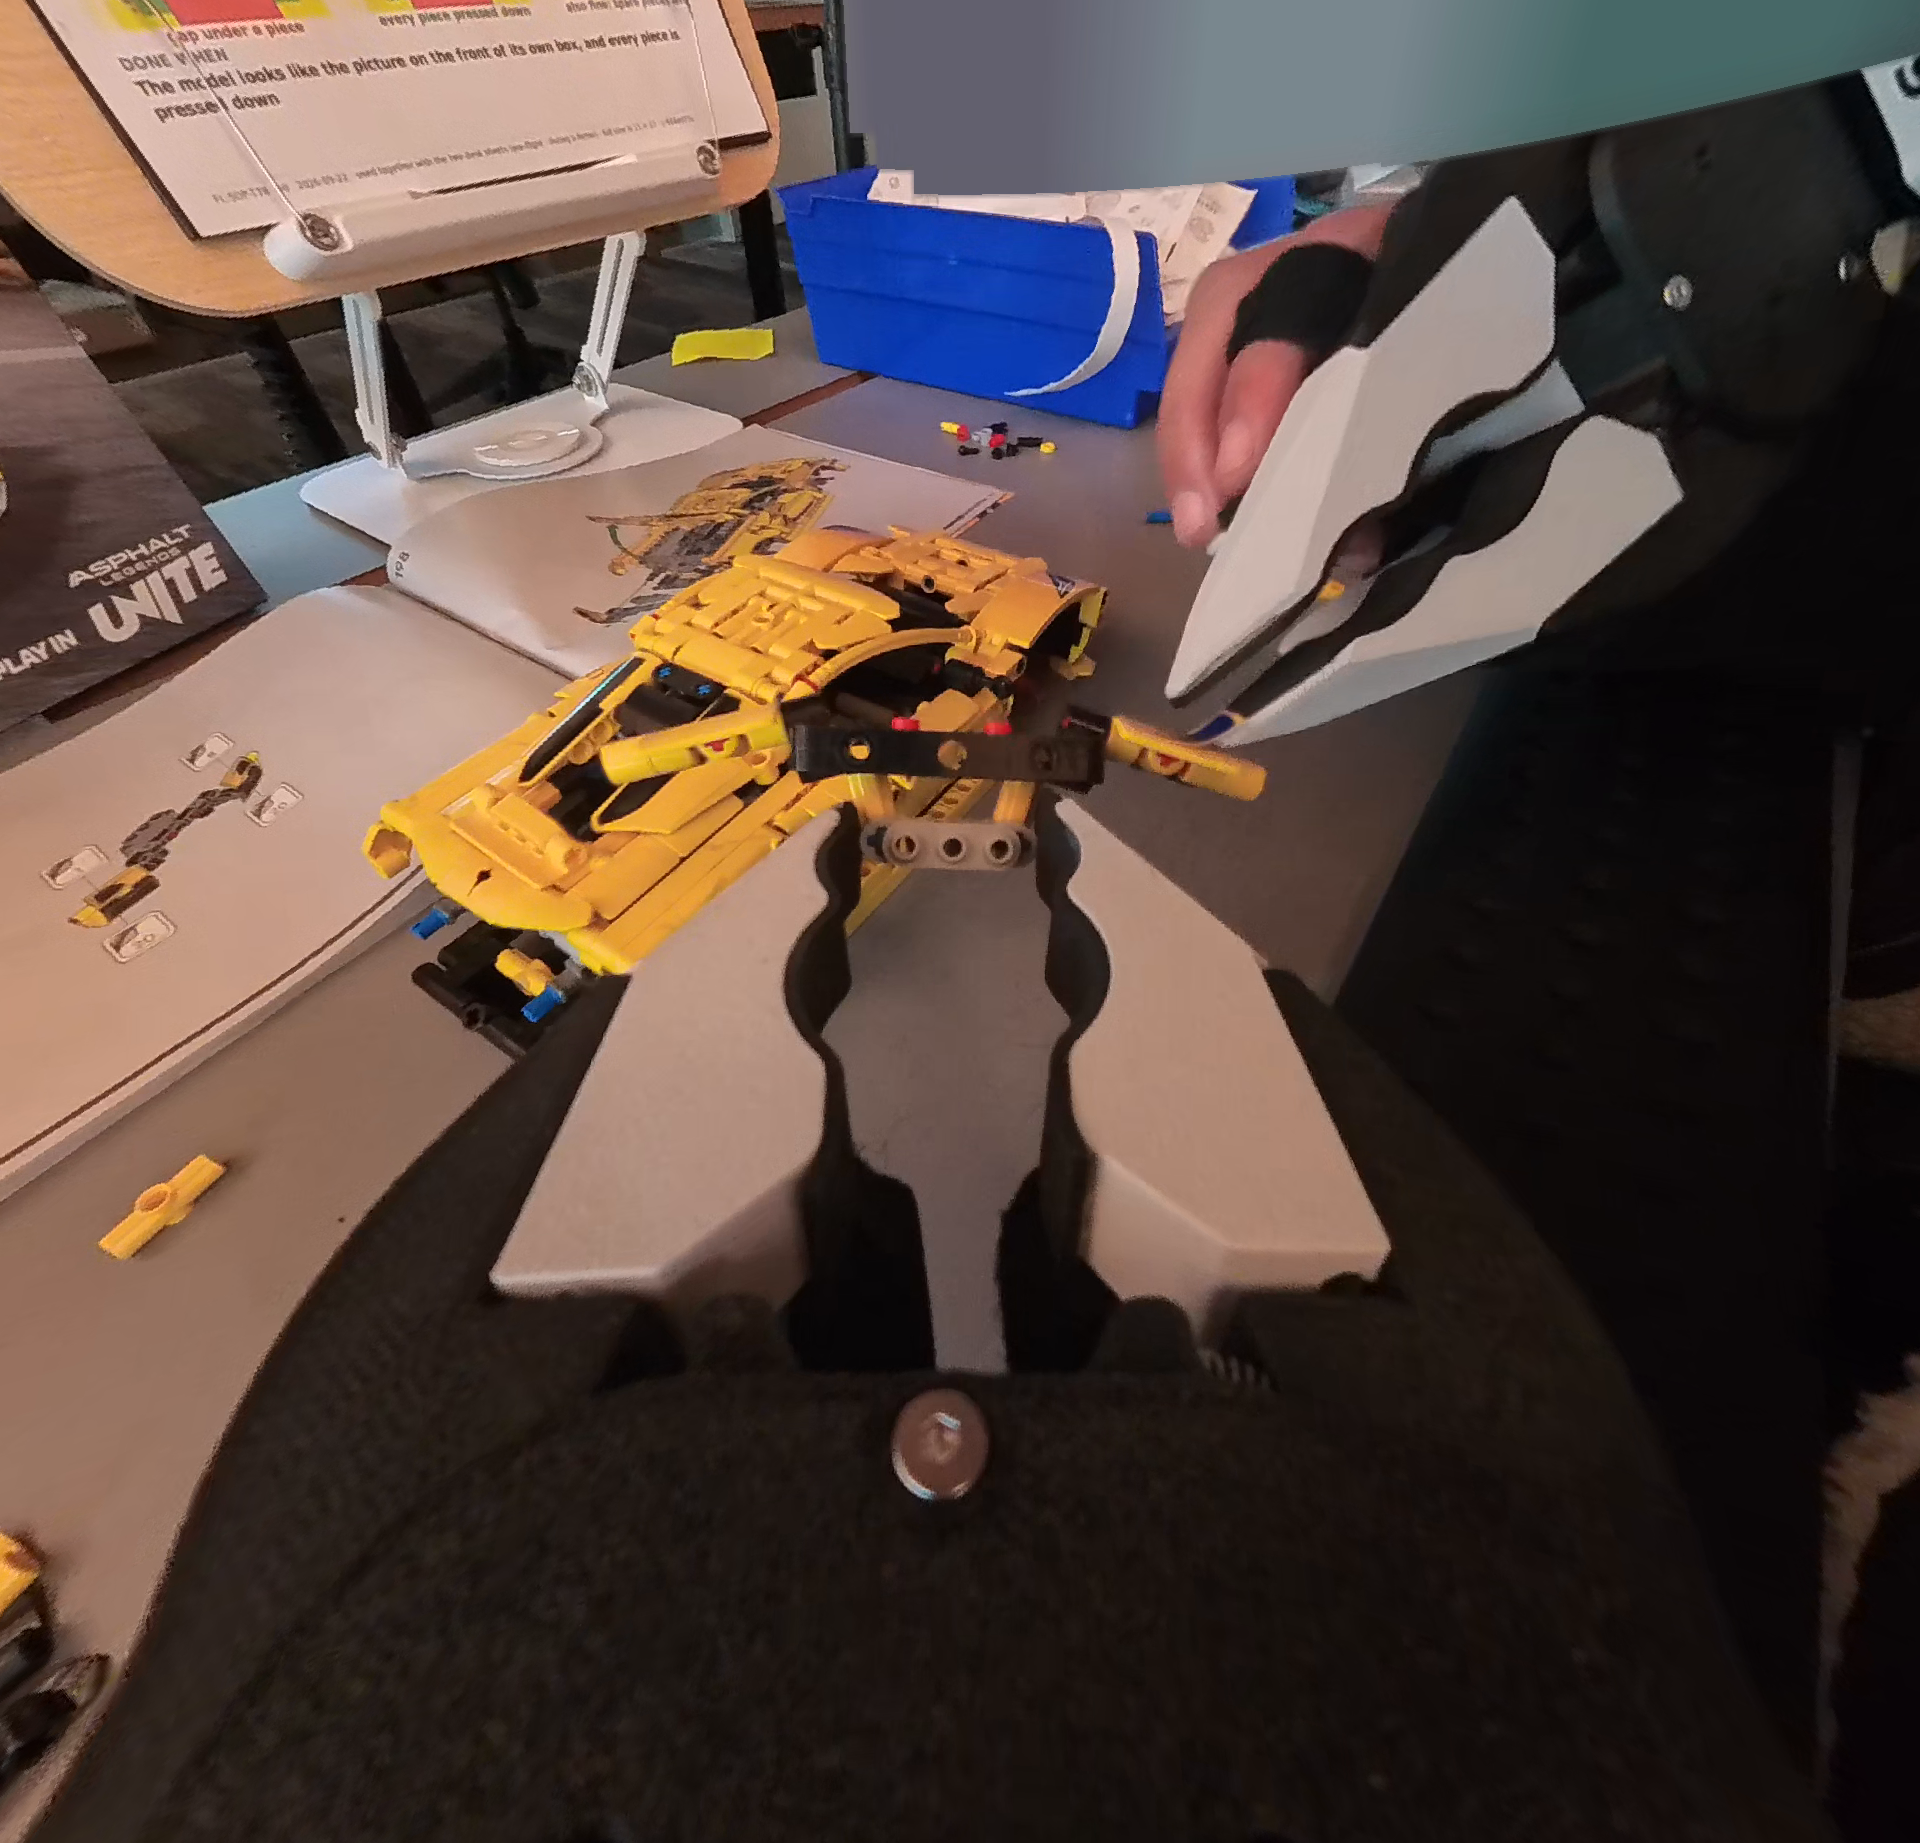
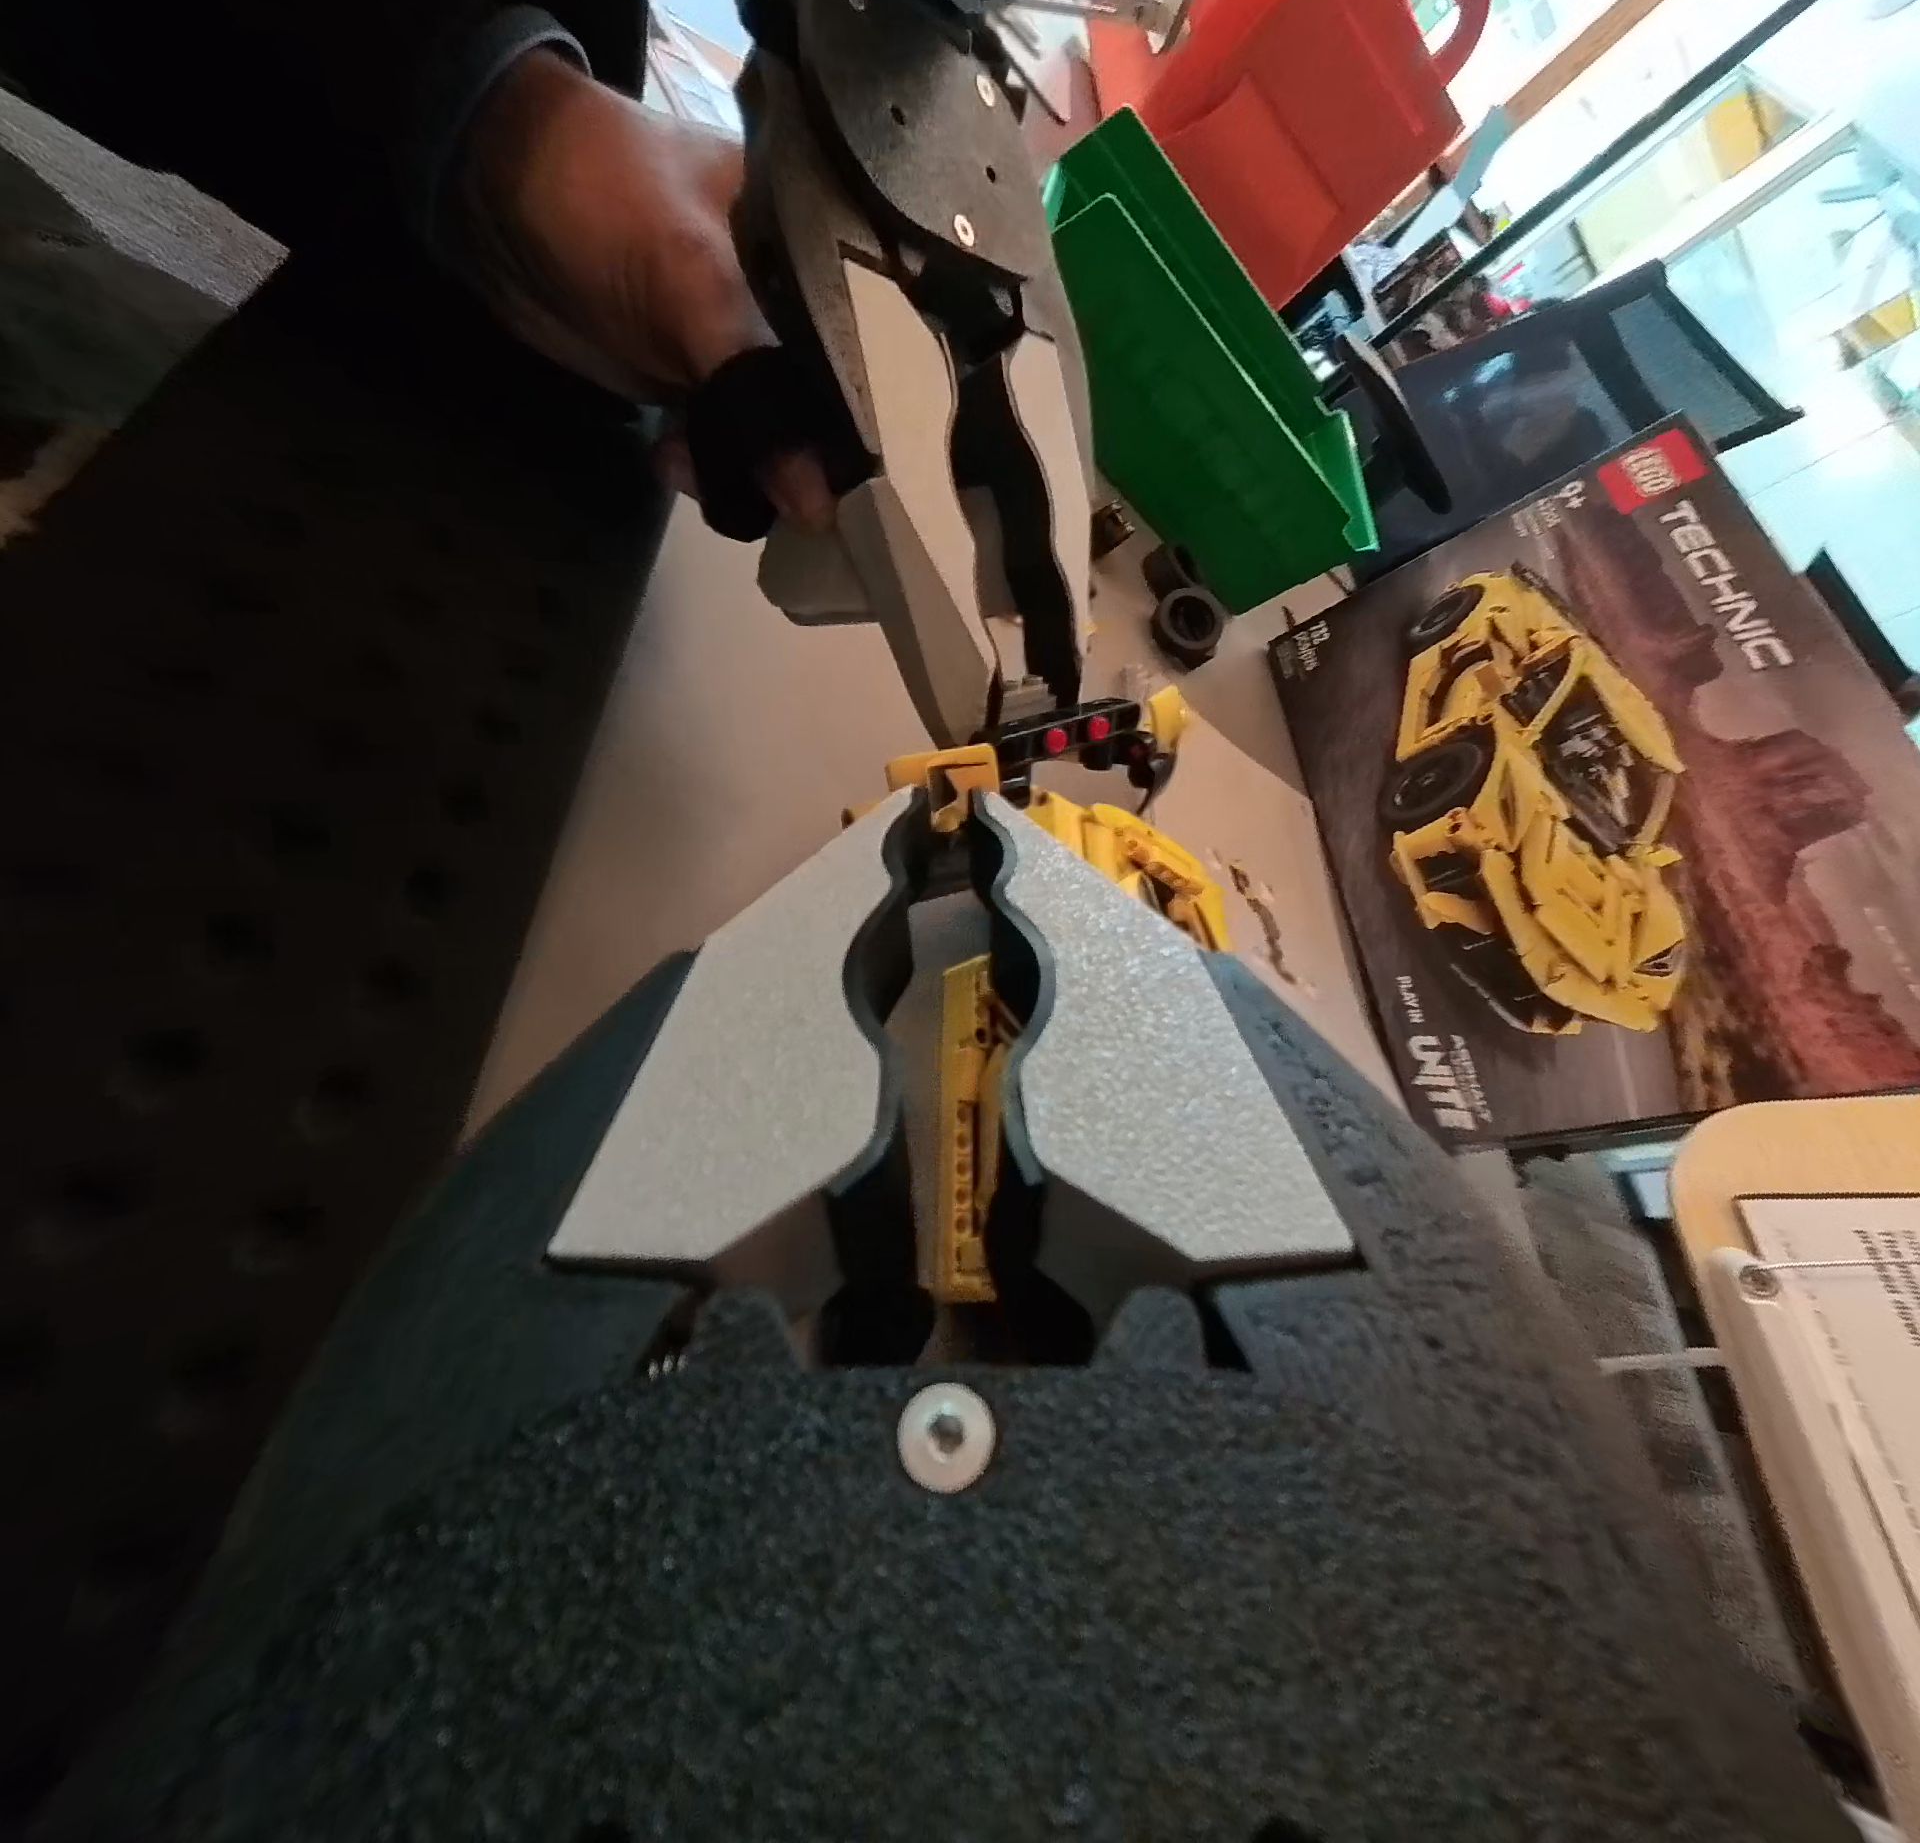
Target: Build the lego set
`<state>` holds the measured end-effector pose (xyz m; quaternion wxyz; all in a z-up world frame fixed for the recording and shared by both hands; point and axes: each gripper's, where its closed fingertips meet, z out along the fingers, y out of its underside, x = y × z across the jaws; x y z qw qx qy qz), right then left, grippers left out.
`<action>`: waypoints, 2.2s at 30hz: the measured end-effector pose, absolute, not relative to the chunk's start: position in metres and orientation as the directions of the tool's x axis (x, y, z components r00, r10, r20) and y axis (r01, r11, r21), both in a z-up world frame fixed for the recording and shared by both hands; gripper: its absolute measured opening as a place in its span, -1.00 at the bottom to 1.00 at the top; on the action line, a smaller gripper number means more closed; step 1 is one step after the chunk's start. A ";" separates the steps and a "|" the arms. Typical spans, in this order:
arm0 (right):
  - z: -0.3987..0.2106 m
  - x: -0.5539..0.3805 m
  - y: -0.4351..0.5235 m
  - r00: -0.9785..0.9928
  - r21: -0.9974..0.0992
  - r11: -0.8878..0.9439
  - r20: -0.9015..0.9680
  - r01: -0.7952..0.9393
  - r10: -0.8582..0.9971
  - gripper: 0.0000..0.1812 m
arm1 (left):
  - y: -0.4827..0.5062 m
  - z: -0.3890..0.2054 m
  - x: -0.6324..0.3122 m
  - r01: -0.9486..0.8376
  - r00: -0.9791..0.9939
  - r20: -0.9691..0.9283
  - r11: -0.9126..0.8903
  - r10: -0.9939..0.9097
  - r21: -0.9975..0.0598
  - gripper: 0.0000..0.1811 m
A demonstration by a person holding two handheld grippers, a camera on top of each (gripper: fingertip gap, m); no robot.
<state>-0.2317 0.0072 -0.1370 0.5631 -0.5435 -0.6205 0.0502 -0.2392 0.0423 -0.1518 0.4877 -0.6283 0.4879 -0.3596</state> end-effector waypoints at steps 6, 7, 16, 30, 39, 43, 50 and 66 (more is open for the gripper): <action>-0.140 -0.227 0.006 0.232 -0.735 0.346 0.559 0.583 0.796 -0.83 | 0.038 -0.153 -0.237 -0.285 0.252 -0.065 -0.010 -0.966 -0.958 -0.63; -0.140 -0.227 0.006 0.234 -0.741 0.339 0.550 0.580 0.802 -0.81 | 0.038 -0.153 -0.237 -0.287 0.250 -0.069 -0.006 -0.966 -0.958 -0.63; -0.149 -0.219 0.003 0.226 -0.814 0.217 0.388 0.539 0.894 -0.57 | 0.025 -0.159 -0.230 -0.336 0.195 -0.137 0.066 -0.971 -0.940 -0.63; -0.161 -0.216 -0.018 0.146 -0.869 0.001 0.084 0.495 0.986 -0.26 | -0.006 -0.157 -0.220 -0.319 0.052 -0.198 0.171 -0.979 -0.932 -0.63; -0.175 -0.218 -0.030 0.103 -0.845 -0.116 -0.073 0.522 0.992 -0.21 | -0.014 -0.158 -0.217 -0.320 0.022 -0.222 0.204 -0.975 -0.925 -0.63; -0.175 -0.218 -0.030 0.102 -0.845 -0.118 -0.076 0.521 0.992 -0.21 | -0.014 -0.158 -0.217 -0.320 0.024 -0.222 0.203 -0.975 -0.925 -0.63; -0.177 -0.219 -0.028 0.116 -0.845 -0.116 -0.065 0.522 0.991 -0.21 | -0.011 -0.159 -0.217 -0.328 0.036 -0.189 0.167 -0.981 -0.930 -0.63; -0.177 -0.224 -0.047 0.029 -0.834 -0.233 -0.253 0.500 0.967 -0.03 | -0.033 -0.147 -0.213 -0.254 -0.041 -0.243 0.246 -0.969 -0.935 -0.63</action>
